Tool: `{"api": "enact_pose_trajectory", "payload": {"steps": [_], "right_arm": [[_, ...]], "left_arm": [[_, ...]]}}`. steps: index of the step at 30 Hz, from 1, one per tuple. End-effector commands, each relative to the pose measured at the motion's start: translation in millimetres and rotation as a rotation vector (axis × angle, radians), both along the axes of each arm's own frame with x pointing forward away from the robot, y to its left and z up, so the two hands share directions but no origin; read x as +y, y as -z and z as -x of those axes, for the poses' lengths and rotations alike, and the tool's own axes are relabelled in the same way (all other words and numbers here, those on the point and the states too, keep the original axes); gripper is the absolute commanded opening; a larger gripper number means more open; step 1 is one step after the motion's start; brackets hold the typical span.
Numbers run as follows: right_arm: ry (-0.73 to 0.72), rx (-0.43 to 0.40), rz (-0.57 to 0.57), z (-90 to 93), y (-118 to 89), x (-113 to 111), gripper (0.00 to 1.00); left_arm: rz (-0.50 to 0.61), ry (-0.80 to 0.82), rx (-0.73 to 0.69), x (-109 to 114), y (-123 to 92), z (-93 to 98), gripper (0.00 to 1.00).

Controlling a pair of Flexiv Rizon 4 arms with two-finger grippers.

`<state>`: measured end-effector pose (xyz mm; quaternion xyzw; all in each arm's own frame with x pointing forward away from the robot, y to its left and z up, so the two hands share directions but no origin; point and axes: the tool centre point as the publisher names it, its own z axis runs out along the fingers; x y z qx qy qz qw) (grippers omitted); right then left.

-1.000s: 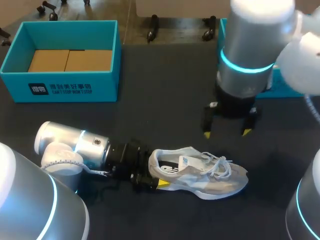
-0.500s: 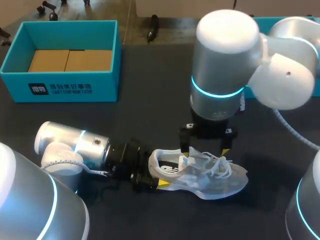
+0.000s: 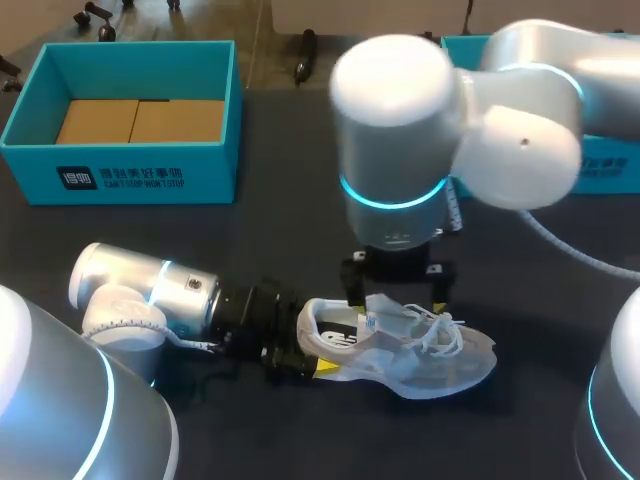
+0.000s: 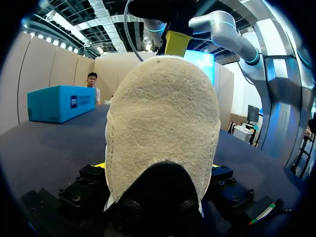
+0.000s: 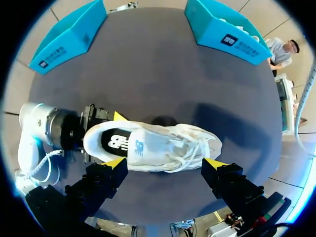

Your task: Take the shoe out of the shoebox, open the shoe tongue, remove and reinsert the insole, then place the shoe into the shoebox

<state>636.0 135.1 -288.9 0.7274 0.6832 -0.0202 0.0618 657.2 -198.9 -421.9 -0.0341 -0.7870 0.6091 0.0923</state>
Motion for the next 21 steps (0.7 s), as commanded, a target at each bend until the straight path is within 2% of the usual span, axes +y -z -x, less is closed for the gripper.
{"api": "enact_pose_trajectory", "payload": {"steps": [1, 6, 21], "right_arm": [[0.009, 0.002, 0.112, -2.7, 5.7, 33.1, 1.00], [0.020, 0.000, 0.139, -4.9, 11.1, 39.7, 1.00], [0.149, -0.037, 0.297, -1.1, 30.8, 31.9, 1.00]], "left_arm": [[-0.001, 0.002, 0.000, 1.0, 2.6, -2.7, 0.00], [-0.001, 0.002, 0.000, 1.0, 2.6, -2.7, 0.00], [-0.001, 0.002, 0.000, 1.0, 2.6, -2.7, 0.00]]}}
